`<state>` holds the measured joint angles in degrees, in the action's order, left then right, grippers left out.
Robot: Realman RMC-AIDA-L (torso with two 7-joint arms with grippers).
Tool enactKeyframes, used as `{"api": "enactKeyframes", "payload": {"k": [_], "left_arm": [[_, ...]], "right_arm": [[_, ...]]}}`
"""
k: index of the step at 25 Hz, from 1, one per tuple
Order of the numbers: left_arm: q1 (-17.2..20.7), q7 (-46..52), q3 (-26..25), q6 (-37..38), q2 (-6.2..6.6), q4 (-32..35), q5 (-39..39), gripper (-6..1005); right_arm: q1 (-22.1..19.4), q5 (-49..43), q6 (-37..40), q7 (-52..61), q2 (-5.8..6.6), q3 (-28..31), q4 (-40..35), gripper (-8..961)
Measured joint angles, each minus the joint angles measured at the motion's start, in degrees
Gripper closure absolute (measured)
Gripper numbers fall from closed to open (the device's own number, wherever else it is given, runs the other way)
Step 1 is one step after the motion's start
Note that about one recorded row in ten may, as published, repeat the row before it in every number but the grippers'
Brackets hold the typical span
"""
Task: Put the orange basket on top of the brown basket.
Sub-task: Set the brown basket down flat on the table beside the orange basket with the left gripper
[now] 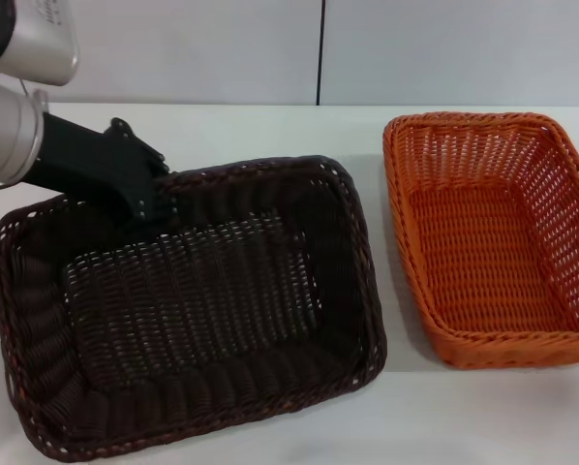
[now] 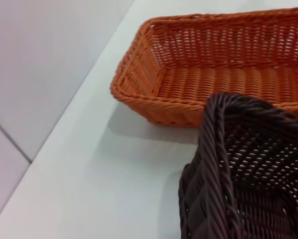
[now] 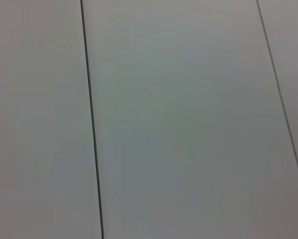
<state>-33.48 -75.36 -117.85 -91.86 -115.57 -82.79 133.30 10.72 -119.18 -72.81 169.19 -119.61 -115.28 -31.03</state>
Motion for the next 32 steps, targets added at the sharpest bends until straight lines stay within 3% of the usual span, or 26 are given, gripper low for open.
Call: {"api": "enactKeyframes", "payload": {"k": [5, 8, 12, 19, 26, 30, 31, 32], "left_arm": [[-2.51, -2.49, -0.53, 0.46, 0.15, 4.00, -0.30, 792], [-4.37, -4.44, -1.31, 1.08, -0.75, 6.67, -0.41, 798], [-6.21, -6.15, -1.17, 7.26, -1.99, 10.47, -0.02, 805], [-6.22, -6.41, 2.49, 16.47, -2.25, 13.18, -0.05, 804], [-5.50, -6.40, 8.18, 21.29, -2.43, 13.09, -0.16, 573], [-4.25, -6.21, 10.18, 28.86, -2.71, 10.46, -2.20, 385], [-4.25, -6.21, 10.18, 28.86, -2.71, 10.46, -2.20, 375], [-3.29, -6.18, 11.56, 33.57, -2.74, 8.99, -4.37, 366]], "right_arm": [[-0.13, 0.00, 0.00, 0.00, -0.01, -0.05, 0.00, 131], [-0.18, 0.00, 0.00, 0.00, 0.00, -0.22, 0.01, 131], [-0.15, 0.00, 0.20, 0.01, 0.00, -0.91, 0.02, 131], [-0.01, 0.00, 0.45, 0.00, 0.00, -1.27, 0.01, 131], [-0.11, 0.00, 0.48, 0.00, 0.00, -1.27, 0.01, 131], [0.04, 0.00, 0.55, 0.00, 0.06, -1.25, 0.29, 132], [0.06, 0.00, 0.56, 0.00, 0.08, -1.25, 0.31, 132], [0.03, 0.00, 0.57, 0.00, 0.09, -1.25, 0.25, 132]]}}
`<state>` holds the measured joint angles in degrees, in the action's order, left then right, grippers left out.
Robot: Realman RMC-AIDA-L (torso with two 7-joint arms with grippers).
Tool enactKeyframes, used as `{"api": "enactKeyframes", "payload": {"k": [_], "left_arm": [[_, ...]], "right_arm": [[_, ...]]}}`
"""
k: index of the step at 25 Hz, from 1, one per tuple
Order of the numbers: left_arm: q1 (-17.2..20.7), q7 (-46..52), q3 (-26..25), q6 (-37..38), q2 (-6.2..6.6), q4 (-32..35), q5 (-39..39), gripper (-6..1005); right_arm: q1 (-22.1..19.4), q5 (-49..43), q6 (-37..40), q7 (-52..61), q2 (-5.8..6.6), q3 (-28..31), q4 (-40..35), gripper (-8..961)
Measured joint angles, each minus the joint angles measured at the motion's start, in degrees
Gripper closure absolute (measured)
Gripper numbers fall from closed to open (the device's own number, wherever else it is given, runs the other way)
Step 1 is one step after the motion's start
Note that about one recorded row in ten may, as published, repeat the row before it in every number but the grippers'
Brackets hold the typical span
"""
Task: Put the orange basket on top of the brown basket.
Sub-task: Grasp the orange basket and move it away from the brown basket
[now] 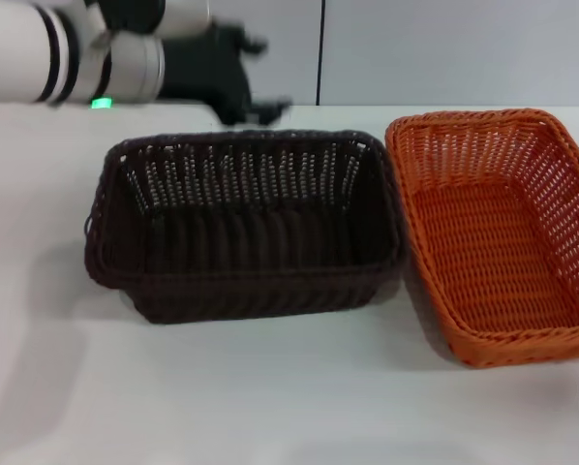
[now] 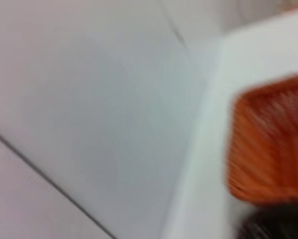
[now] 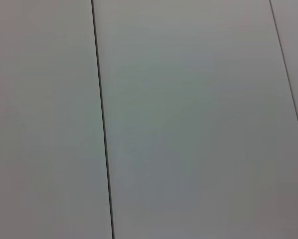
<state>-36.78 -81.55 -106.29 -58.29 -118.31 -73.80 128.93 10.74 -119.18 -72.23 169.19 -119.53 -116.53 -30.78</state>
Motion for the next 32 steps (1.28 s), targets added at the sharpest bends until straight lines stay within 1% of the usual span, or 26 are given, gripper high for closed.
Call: {"api": "enactKeyframes", "payload": {"k": [2, 4, 5, 7, 8, 9, 10, 11, 12, 13, 14, 15, 16, 18, 19, 20, 21, 22, 23, 26, 27, 28, 29, 30, 31, 32], "left_arm": [[2.43, 0.69, 2.23, 9.27, -0.12, -2.60, -3.31, 346], [2.43, 0.69, 2.23, 9.27, -0.12, -2.60, -3.31, 327], [4.29, 1.15, 3.62, 14.12, -0.23, -4.16, -5.17, 317], [18.51, 1.64, 18.67, 49.86, 0.28, -11.12, -15.46, 297], [20.28, 1.58, 20.84, 54.69, 0.37, -11.64, -16.10, 288], [23.74, 2.01, 25.42, 65.07, 0.34, -12.03, -16.08, 278], [26.26, 3.13, 29.05, 74.16, 0.29, -11.80, -15.73, 278], [28.51, 4.91, 32.65, 83.23, 0.18, -11.08, -15.08, 278], [29.80, 7.22, 35.01, 89.66, 0.19, -9.74, -13.83, 279], [32.20, 13.74, 39.73, 101.44, 0.23, -5.67, -10.27, 279], [32.99, 17.02, 40.97, 105.37, 0.27, -3.95, -8.67, 279], [33.79, 20.07, 42.10, 108.63, 0.26, -2.19, -6.98, 279], [34.86, 24.98, 42.91, 112.49, 0.25, 0.76, -4.85, 279], [35.86, 30.35, 43.58, 116.17, 0.15, 3.81, -2.54, 280], [36.74, 38.51, 43.88, 119.26, 0.00, 9.65, -0.59, 280], [36.60, 42.86, 43.96, 119.41, -0.03, 14.01, -0.58, 280], [36.43, 44.85, 43.96, 119.41, -0.05, 16.27, -0.73, 280], [36.02, 46.88, 43.93, 119.40, -0.09, 19.34, -0.89, 280], [36.02, 46.88, 43.93, 119.40, -0.09, 19.34, -0.89, 281], [35.53, 48.76, 43.86, 119.39, -0.12, 21.97, -1.07, 281], [34.24, 52.27, 44.17, 119.13, -0.30, 28.64, -2.97, 281], [34.24, 52.27, 44.17, 119.13, -0.30, 28.64, -2.97, 281], [34.24, 52.27, 44.17, 119.13, -0.30, 28.64, -2.97, 282], [34.24, 52.27, 44.17, 119.13, -0.30, 28.64, -2.97, 282], [33.70, 53.44, 44.64, 118.86, -0.33, 31.35, -4.72, 282], [33.70, 53.44, 44.64, 118.86, -0.33, 31.35, -4.72, 284]], "right_arm": [[-0.13, 0.12, -0.01, 0.00, 0.00, -0.06, -0.46, 132], [-0.20, 0.29, 0.02, 0.01, 0.04, -0.21, -1.08, 132], [-0.56, 0.31, 0.29, 0.05, 0.37, -1.15, -3.37, 132], [-0.88, -0.02, 0.91, 0.07, 0.67, -1.64, -5.25, 132], [-1.32, -0.93, 2.49, 0.08, 1.16, -1.87, -7.69, 132], [-1.78, -2.17, 4.60, 0.09, 1.77, -1.89, -10.51, 132], [-2.62, -5.00, 10.72, 0.09, 3.46, -1.32, -17.57, 132], [-2.62, -5.00, 10.72, 0.09, 3.46, -1.32, -17.57, 132], [-2.83, -6.34, 14.66, 0.09, 4.47, -0.79, -21.49, 132], [-2.83, -7.31, 20.45, 0.09, 5.62, 0.01, -25.02, 132], [-2.63, -8.13, 26.59, 0.09, 6.82, 1.21, -28.75, 132], [-1.81, -9.88, 40.11, 0.09, 8.60, 4.38, -35.91, 132], [-1.81, -9.88, 40.11, 0.09, 8.60, 4.38, -35.91, 132], [0.13, -13.72, 62.66, -0.08, 10.13, 10.68, -46.59, 132], [0.13, -13.72, 62.66, -0.08, 10.13, 10.68, -46.59, 132], [1.58, -17.64, 80.27, -0.60, 10.41, 15.55, -54.45, 132], [2.62, -19.03, 88.89, -1.28, 10.37, 18.11, -58.42, 132], [2.62, -19.03, 88.89, -1.28, 10.37, 18.11, -58.42, 132], [3.80, -20.05, 98.71, -2.40, 10.24, 20.57, -62.23, 132], [7.73, -18.43, 124.57, -10.25, 9.12, 28.21, -69.68, 133], [9.14, -17.20, 133.23, -13.71, 8.32, 31.33, -71.69, 133], [12.44, -14.50, 151.04, -21.48, 6.19, 38.57, -74.63, 133], [12.44, -14.50, 151.04, -21.48, 6.19, 38.57, -74.63, 133], [15.49, -13.00, 166.63, -28.16, 4.16, 45.80, -76.29, 133], [16.41, -13.11, 172.12, -30.58, 3.54, 48.23, -76.81, 133], [16.41, -13.11, 172.12, -30.58, 3.54, 48.23, -76.81, 133]]}}
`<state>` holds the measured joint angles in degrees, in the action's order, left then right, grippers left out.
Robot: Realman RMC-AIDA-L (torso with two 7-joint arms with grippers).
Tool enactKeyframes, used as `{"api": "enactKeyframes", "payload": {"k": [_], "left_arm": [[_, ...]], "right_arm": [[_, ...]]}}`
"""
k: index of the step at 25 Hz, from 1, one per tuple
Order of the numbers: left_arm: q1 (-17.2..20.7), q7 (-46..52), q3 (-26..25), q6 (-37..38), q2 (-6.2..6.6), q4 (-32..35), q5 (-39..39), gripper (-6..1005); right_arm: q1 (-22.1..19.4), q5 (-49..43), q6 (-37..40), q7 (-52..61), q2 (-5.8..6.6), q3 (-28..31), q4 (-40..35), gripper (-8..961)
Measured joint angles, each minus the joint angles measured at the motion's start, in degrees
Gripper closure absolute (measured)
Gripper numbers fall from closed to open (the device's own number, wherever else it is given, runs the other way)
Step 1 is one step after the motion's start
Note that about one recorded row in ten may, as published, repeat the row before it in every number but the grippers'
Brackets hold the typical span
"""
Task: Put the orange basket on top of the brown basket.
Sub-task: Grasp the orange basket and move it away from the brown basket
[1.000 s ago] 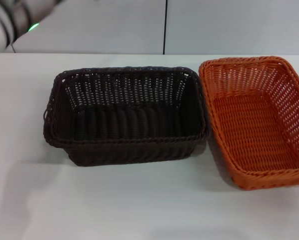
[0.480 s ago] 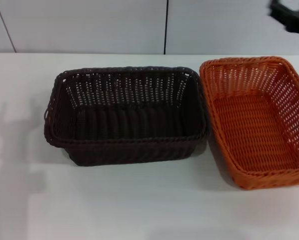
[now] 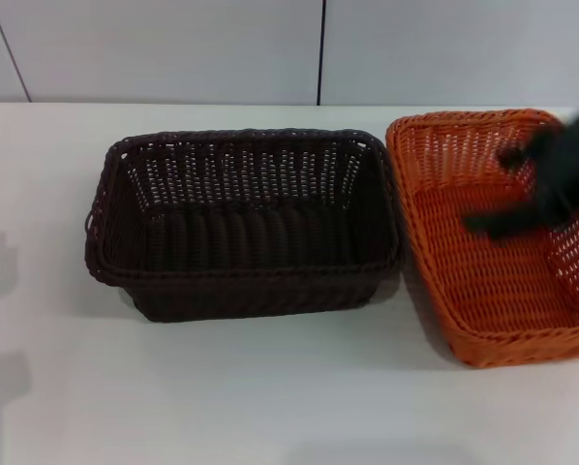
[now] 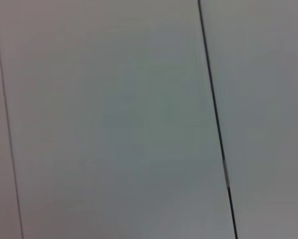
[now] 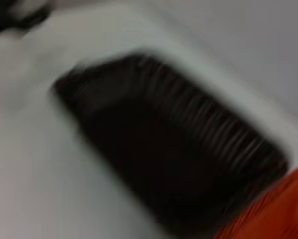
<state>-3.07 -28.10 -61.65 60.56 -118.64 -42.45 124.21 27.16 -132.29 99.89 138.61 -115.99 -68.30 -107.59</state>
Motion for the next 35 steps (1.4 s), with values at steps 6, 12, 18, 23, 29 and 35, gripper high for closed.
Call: {"api": "enactKeyframes", "payload": {"k": [6, 12, 18, 23, 29, 35], "left_arm": [[-1.34, 0.76, 0.10, -0.51, -0.01, 3.49, -4.00, 287], [-1.91, 0.88, 0.12, -0.78, -0.01, 4.21, -5.90, 287], [-2.84, 0.96, -0.01, -1.33, 0.08, 4.41, -6.54, 287], [-3.08, 0.97, -0.32, -1.68, 0.08, 4.51, -6.55, 287], [-3.16, 1.00, -0.44, -1.77, 0.15, 4.69, -6.53, 287], [-3.55, 1.03, -0.57, -2.25, 0.26, 5.38, -6.90, 287]], "right_arm": [[0.37, -6.47, 14.66, -6.56, -1.14, 4.46, -1.65, 133], [0.45, -13.14, 12.55, -7.12, -2.36, 2.33, 1.40, 133], [1.26, -14.01, 7.53, -7.22, -2.42, -2.17, 9.02, 132], [1.98, -14.16, 5.74, -7.08, -2.53, -4.59, 11.38, 132], [2.56, -14.24, 4.73, -6.85, -2.69, -5.71, 13.66, 132], [4.32, -14.29, 2.65, -6.83, -2.76, -7.43, 21.33, 132]]}}
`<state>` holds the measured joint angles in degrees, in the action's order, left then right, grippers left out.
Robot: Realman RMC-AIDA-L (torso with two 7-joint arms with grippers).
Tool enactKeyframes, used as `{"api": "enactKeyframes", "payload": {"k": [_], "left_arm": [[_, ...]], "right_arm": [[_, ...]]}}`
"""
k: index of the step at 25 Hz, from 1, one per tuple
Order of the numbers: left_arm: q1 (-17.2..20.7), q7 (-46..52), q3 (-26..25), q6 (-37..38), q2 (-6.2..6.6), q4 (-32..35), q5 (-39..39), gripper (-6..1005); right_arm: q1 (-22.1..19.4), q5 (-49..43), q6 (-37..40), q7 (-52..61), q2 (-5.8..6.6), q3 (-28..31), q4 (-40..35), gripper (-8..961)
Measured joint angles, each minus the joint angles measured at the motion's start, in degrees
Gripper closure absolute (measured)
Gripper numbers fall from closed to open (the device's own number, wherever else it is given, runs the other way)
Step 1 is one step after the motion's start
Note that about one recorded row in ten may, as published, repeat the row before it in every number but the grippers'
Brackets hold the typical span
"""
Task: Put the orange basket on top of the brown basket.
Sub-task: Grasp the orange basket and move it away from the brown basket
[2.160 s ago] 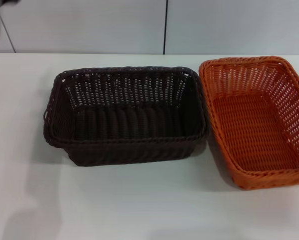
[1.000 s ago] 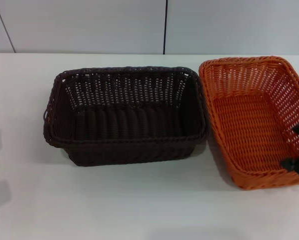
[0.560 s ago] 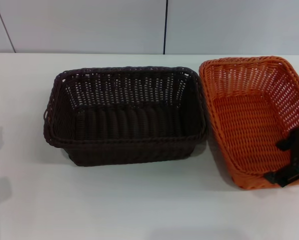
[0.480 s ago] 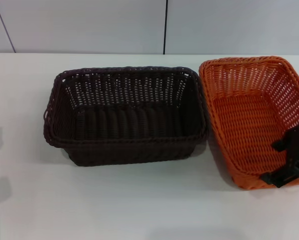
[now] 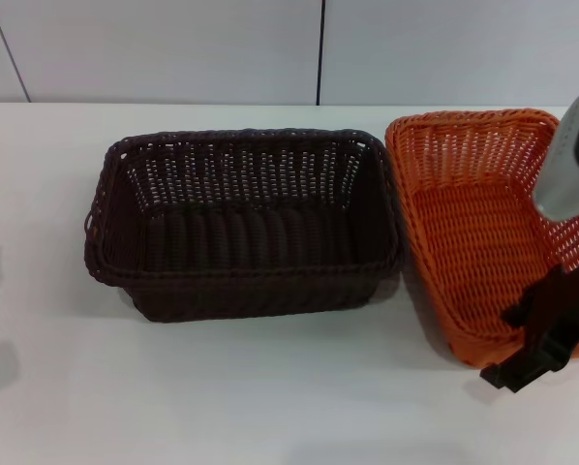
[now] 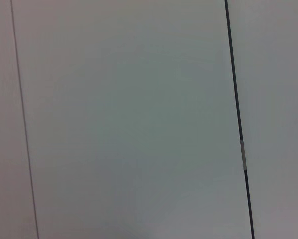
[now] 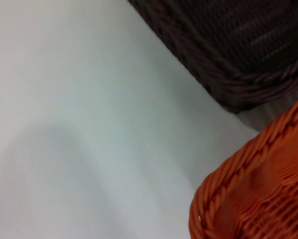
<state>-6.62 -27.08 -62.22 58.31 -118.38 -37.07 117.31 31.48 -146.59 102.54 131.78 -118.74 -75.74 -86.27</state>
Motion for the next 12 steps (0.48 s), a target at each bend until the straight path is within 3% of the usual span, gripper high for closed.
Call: {"api": "enactKeyframes", "payload": {"k": [9, 12], "left_arm": [[-0.58, 0.01, -0.03, -0.14, 0.08, 1.11, -0.07, 287], [-0.60, 0.01, -0.08, -0.14, 0.09, 1.39, -0.07, 287]], "right_arm": [[0.15, -4.90, -2.85, 2.39, -0.18, -4.34, 1.19, 131], [0.37, -6.37, -3.70, 4.26, -0.17, -5.18, 0.80, 175]]}}
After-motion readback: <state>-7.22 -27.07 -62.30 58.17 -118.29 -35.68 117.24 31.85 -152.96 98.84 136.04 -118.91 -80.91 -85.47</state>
